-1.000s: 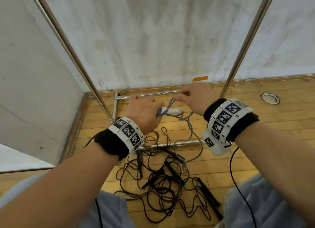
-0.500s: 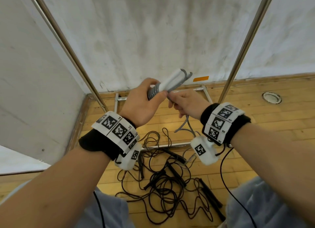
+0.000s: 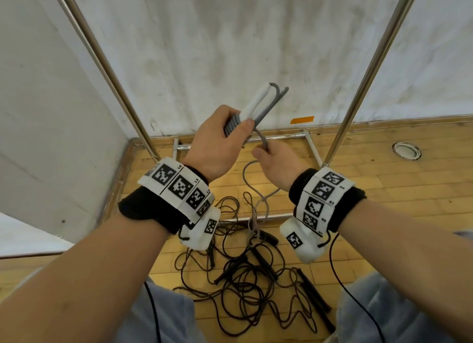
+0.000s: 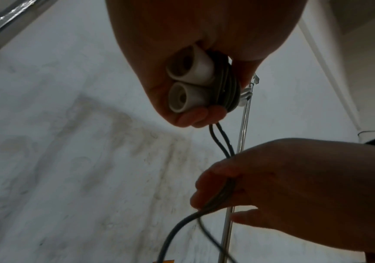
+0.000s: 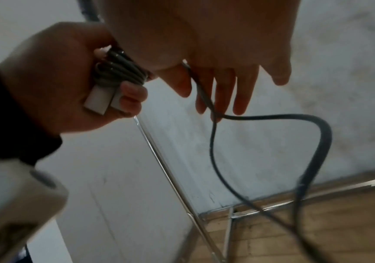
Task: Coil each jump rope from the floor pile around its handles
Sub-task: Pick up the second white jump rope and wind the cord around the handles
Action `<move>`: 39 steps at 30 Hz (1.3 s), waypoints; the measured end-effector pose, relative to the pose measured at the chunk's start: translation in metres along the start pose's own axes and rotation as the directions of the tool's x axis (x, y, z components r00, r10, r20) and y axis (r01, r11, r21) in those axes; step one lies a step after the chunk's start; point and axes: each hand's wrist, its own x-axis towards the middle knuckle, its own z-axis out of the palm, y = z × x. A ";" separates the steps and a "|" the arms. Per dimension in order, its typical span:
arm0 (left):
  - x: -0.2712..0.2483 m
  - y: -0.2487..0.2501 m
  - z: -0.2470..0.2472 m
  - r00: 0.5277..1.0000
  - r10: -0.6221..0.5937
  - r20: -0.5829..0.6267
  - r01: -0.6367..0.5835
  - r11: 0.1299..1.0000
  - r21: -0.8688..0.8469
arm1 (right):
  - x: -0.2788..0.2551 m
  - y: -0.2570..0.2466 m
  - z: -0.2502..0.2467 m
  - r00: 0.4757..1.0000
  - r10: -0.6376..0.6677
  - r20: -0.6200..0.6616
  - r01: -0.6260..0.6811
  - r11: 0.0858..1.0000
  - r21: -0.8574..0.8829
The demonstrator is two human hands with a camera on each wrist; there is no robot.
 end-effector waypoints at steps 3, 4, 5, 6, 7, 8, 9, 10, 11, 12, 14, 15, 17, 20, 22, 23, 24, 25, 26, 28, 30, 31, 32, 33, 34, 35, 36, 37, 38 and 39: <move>0.001 0.003 -0.003 1.000 -0.004 -0.031 0.003 0.999 -0.049 | 0.001 -0.005 -0.001 0.992 0.007 -0.129 0.033 0.952 0.304; 0.002 0.004 -0.003 0.999 -0.018 -0.032 0.016 0.997 -0.079 | 0.000 -0.006 -0.001 0.987 -0.001 -0.158 0.056 0.938 0.343; 0.002 0.005 -0.004 0.999 -0.044 -0.024 0.041 0.990 -0.135 | 0.000 -0.007 0.000 0.988 -0.010 -0.155 0.064 0.935 0.349; 0.002 0.006 -0.004 0.997 -0.075 -0.004 0.072 0.973 -0.221 | -0.002 -0.008 0.002 0.993 -0.018 -0.115 0.054 0.945 0.322; 0.003 0.008 -0.005 0.995 -0.098 0.022 0.100 0.945 -0.311 | -0.004 -0.007 0.005 0.999 -0.019 -0.040 0.030 0.959 0.281; 0.002 0.009 -0.005 0.994 -0.106 0.041 0.113 0.923 -0.369 | -0.007 -0.006 0.009 0.998 -0.007 0.056 -0.006 0.970 0.244; 0.002 0.010 -0.004 0.994 -0.100 0.042 0.109 0.921 -0.373 | -0.011 -0.006 0.014 0.989 0.008 0.151 -0.042 0.974 0.222; 0.003 0.009 -0.004 0.996 -0.087 0.028 0.092 0.937 -0.337 | -0.013 -0.006 0.018 0.976 0.014 0.217 -0.061 0.976 0.209; 0.003 0.007 -0.004 0.998 -0.066 0.003 0.065 0.961 -0.269 | -0.015 -0.006 0.021 0.971 0.006 0.237 -0.052 0.981 0.189; 0.004 0.004 -0.006 0.999 -0.040 -0.028 0.035 0.984 -0.176 | -0.016 -0.006 0.022 0.976 -0.015 0.219 -0.021 0.987 0.160; 0.008 -0.006 -0.011 0.996 0.013 -0.086 -0.011 1.000 0.028 | -0.015 -0.008 0.018 0.992 -0.063 0.113 0.053 0.995 0.087; 0.010 -0.012 -0.015 0.994 0.030 -0.105 -0.017 0.992 0.126 | -0.014 -0.009 0.013 0.994 -0.091 0.053 0.088 0.995 0.055; 0.013 -0.023 -0.021 0.992 0.057 -0.110 -0.023 0.958 0.287 | -0.013 -0.010 0.002 0.985 -0.170 -0.008 0.169 0.985 -0.013; 0.015 -0.034 -0.019 0.996 0.066 -0.067 -0.024 0.868 0.496 | -0.009 -0.013 -0.011 0.968 -0.248 0.036 0.251 0.951 -0.179; 0.015 -0.040 -0.014 0.999 0.036 -0.028 -0.012 0.803 0.596 | -0.007 -0.014 -0.017 0.958 -0.279 0.062 0.284 0.909 -0.305; 0.015 -0.043 -0.011 1.000 0.019 -0.009 -0.009 0.774 0.633 | -0.007 -0.015 -0.020 0.955 -0.288 0.073 0.295 0.891 -0.344; 0.016 -0.045 -0.010 1.000 -0.005 0.003 0.002 0.749 0.663 | -0.007 -0.015 -0.022 0.952 -0.295 0.086 0.306 0.881 -0.361; 0.016 -0.047 -0.008 0.999 -0.033 0.014 0.015 0.729 0.685 | -0.007 -0.016 -0.024 0.949 -0.299 0.101 0.315 0.877 -0.363; 0.016 -0.048 -0.007 0.998 -0.062 0.031 0.023 0.716 0.698 | -0.007 -0.015 -0.026 0.947 -0.301 0.116 0.323 0.876 -0.359; 0.015 -0.050 -0.003 0.990 -0.095 0.105 -0.005 0.718 0.697 | -0.009 -0.014 -0.032 0.944 -0.305 0.127 0.330 0.876 -0.351; 0.011 -0.049 0.003 0.978 -0.097 0.184 -0.056 0.728 0.683 | -0.008 -0.012 -0.040 0.943 -0.320 0.096 0.333 0.883 -0.332; 0.008 -0.048 0.005 0.974 -0.092 0.208 -0.076 0.728 0.681 | -0.007 -0.011 -0.043 0.941 -0.331 0.072 0.336 0.886 -0.321; 0.006 -0.045 0.007 0.971 -0.083 0.224 -0.096 0.723 0.684 | -0.007 -0.011 -0.045 0.938 -0.342 0.055 0.341 0.884 -0.318; 0.003 -0.042 0.010 0.968 -0.068 0.241 -0.122 0.713 0.690 | -0.007 -0.011 -0.046 0.934 -0.354 0.050 0.350 0.879 -0.325; 0.000 -0.040 0.012 0.964 -0.050 0.261 -0.151 0.703 0.695 | -0.007 -0.011 -0.046 0.929 -0.366 0.048 0.360 0.871 -0.333; -0.002 -0.038 0.015 0.959 -0.037 0.282 -0.176 0.700 0.692 | -0.007 -0.012 -0.046 0.925 -0.378 0.043 0.369 0.865 -0.339; -0.005 -0.037 0.018 0.954 -0.030 0.300 -0.194 0.701 0.687 | -0.007 -0.012 -0.046 0.922 -0.384 0.036 0.373 0.862 -0.342; -0.006 -0.036 0.021 0.948 -0.029 0.316 -0.208 0.695 0.688 | -0.007 -0.012 -0.047 0.922 -0.385 0.029 0.371 0.862 -0.347; -0.008 -0.035 0.024 0.943 -0.036 0.331 -0.220 0.679 0.701 | -0.006 -0.012 -0.047 0.924 -0.382 0.020 0.364 0.863 -0.350; -0.009 -0.035 0.026 0.939 -0.049 0.341 -0.225 0.662 0.715 | -0.005 -0.011 -0.048 0.927 -0.376 0.014 0.356 0.866 -0.352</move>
